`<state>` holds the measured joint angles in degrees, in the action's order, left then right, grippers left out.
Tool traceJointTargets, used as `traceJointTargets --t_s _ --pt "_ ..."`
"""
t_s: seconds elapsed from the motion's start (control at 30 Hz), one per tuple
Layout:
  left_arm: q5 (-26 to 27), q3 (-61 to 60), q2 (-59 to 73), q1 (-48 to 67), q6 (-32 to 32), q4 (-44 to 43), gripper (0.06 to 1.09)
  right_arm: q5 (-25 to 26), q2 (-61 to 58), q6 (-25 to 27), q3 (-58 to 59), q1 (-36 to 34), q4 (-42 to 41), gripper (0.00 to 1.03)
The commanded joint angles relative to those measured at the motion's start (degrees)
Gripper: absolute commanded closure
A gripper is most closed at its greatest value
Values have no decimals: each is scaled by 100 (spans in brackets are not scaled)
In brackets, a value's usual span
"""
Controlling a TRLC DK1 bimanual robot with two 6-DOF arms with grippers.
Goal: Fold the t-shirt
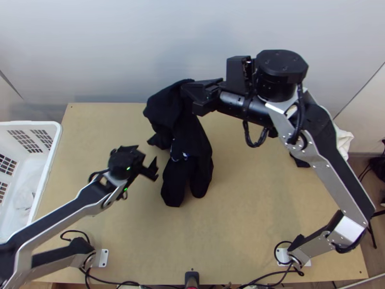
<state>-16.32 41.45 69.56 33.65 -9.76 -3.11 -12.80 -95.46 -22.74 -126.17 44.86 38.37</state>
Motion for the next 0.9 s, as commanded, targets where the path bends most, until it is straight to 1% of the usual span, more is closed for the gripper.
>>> traceJointTargets --t_s 0.0,0.13,0.2,0.37,0.47,0.57,0.67,0.83,0.87 --pt "137 733 1543 -535 -219 -1244 11 -118 274 95 -57 14 417 100" --pt "920 1559 1903 -904 35 -866 11 -118 511 138 259 -13 478 100" --pt "1166 1937 2018 -913 264 -567 11 -118 625 165 426 -65 478 100" --pt "1482 2508 2062 -544 818 -14 11 -109 801 174 699 -232 478 100" --pt "1500 2614 1983 -218 950 101 11 -118 854 165 752 -311 478 100" --pt "1491 2570 2026 -139 897 109 11 -109 862 165 752 -355 478 100" --pt "1491 2464 2018 -385 756 65 11 -109 889 165 787 -408 478 100" --pt "1509 2121 1525 -1185 115 83 11 -118 1003 165 980 -505 478 100" --pt "1596 2069 1385 -1335 18 188 11 -118 1021 165 1024 -513 470 100"
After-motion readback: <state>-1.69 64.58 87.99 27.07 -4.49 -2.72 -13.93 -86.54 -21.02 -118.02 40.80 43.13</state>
